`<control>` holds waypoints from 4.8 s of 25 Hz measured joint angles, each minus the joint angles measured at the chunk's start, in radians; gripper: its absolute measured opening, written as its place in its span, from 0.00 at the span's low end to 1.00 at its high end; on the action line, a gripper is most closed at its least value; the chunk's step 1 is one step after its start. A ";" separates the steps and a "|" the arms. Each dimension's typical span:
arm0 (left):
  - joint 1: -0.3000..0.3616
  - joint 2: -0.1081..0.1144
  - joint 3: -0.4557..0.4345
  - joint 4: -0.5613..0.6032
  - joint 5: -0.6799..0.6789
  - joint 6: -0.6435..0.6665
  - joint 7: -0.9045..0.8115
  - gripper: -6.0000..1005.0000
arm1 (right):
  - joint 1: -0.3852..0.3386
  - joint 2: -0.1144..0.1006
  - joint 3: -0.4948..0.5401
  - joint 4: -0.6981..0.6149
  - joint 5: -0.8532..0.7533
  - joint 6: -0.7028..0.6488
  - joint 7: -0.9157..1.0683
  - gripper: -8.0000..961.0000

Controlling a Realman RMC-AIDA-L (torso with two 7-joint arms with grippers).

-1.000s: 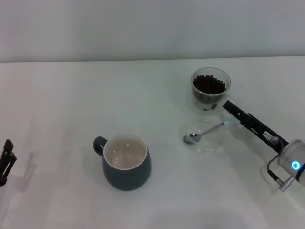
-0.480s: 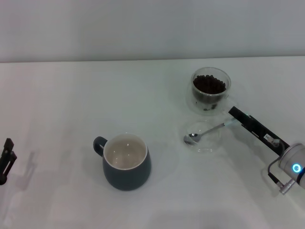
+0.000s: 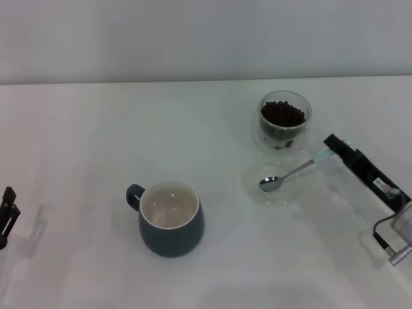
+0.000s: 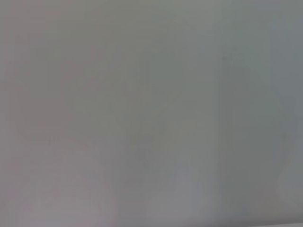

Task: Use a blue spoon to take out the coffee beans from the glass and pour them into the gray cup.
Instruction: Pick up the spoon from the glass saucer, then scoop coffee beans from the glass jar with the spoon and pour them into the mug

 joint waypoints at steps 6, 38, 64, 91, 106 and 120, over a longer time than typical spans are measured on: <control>-0.007 0.000 0.000 0.000 0.000 0.001 0.000 0.81 | -0.018 -0.003 0.000 -0.070 0.007 -0.152 0.005 0.17; -0.020 -0.002 0.000 0.011 -0.018 -0.005 -0.015 0.81 | 0.103 -0.009 -0.304 -0.535 -0.002 0.165 -0.275 0.17; -0.024 -0.001 0.000 0.003 -0.017 -0.011 -0.015 0.81 | 0.097 -0.005 -0.316 -0.467 0.067 0.290 0.104 0.19; -0.023 0.000 0.000 -0.009 -0.017 -0.006 -0.015 0.81 | 0.109 -0.006 -0.316 -0.386 0.218 0.349 0.420 0.20; -0.031 0.000 0.000 -0.009 -0.023 -0.010 -0.015 0.81 | 0.097 -0.003 -0.316 -0.316 0.419 0.347 0.476 0.21; -0.033 0.000 0.000 -0.009 -0.029 -0.010 -0.015 0.81 | 0.089 -0.003 -0.332 -0.290 0.413 0.195 0.510 0.22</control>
